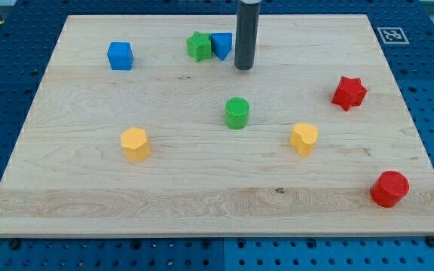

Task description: Point at the the green circle

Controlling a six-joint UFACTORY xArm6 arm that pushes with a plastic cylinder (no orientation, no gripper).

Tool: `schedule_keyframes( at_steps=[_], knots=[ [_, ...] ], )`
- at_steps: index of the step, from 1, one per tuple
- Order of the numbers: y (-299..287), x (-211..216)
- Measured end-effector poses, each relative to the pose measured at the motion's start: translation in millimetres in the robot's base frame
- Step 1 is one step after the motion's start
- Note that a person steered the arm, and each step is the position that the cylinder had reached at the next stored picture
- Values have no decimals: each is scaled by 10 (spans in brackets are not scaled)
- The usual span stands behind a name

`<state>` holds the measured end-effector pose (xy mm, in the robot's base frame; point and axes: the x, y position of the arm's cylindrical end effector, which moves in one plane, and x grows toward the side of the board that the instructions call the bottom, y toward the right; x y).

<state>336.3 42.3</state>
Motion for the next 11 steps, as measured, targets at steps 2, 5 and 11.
schedule_keyframes(
  at_steps=[2,5,11],
  knots=[
    [0,179],
    [0,414],
    [214,1047]
  ],
)
